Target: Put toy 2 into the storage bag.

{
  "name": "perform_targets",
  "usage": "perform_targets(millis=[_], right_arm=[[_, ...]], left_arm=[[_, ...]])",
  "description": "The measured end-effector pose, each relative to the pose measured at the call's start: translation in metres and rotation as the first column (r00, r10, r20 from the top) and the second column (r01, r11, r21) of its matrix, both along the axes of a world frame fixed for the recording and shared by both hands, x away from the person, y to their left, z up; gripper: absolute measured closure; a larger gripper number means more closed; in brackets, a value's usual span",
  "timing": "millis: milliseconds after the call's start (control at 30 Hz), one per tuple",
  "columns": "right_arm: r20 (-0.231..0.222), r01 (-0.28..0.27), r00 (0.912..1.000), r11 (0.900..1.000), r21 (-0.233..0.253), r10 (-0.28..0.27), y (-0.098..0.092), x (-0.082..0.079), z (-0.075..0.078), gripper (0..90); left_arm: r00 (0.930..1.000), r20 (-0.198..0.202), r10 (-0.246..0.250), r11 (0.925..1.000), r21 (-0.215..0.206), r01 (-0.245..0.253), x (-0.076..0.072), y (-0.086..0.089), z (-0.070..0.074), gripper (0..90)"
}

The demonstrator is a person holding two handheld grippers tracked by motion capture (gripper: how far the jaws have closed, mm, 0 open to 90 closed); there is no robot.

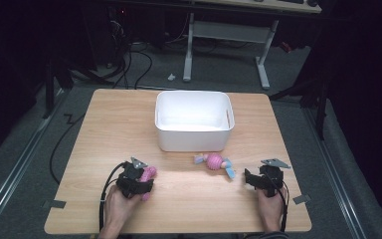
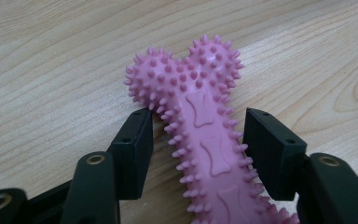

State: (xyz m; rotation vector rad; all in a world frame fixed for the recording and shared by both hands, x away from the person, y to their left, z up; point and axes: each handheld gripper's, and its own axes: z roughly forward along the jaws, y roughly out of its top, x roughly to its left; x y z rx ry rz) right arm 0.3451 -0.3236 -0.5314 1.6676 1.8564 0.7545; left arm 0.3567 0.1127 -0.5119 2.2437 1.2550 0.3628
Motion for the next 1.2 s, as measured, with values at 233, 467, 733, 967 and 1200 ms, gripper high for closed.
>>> perform_targets(millis=[233, 467, 733, 967, 1200], right_arm=[[0.000, 0.000, 1.0000, 1.000, 0.000, 0.000, 0.000, 0.000, 0.000, 16.1], [0.000, 0.000, 1.0000, 1.000, 0.000, 0.000, 0.000, 0.000, 0.000, 16.1], [0.000, 0.000, 1.0000, 1.000, 0.000, 0.000, 0.000, 0.000, 0.000, 16.1], [0.000, 0.000, 1.0000, 1.000, 0.000, 0.000, 0.000, 0.000, 0.000, 16.2], [0.000, 0.000, 1.0000, 1.000, 0.000, 0.000, 0.000, 0.000, 0.000, 16.2]], left_arm=[[1.0000, 0.003, -0.008, 1.0000, 0.003, 0.008, 0.000, -0.002, 0.000, 50.3], [0.9997, -0.004, -0.026, 0.9996, 0.010, 0.026, 0.000, -0.001, 0.002, 59.0], [0.9987, -0.005, -0.051, 0.9986, -0.012, 0.051, 0.001, 0.000, 0.006, 59.9], [0.9971, 0.015, -0.075, 0.9960, -0.048, 0.076, 0.002, 0.004, 0.018, 59.8], [0.9956, 0.026, -0.090, 0.9931, -0.073, 0.092, 0.003, 0.005, 0.031, 59.6]])
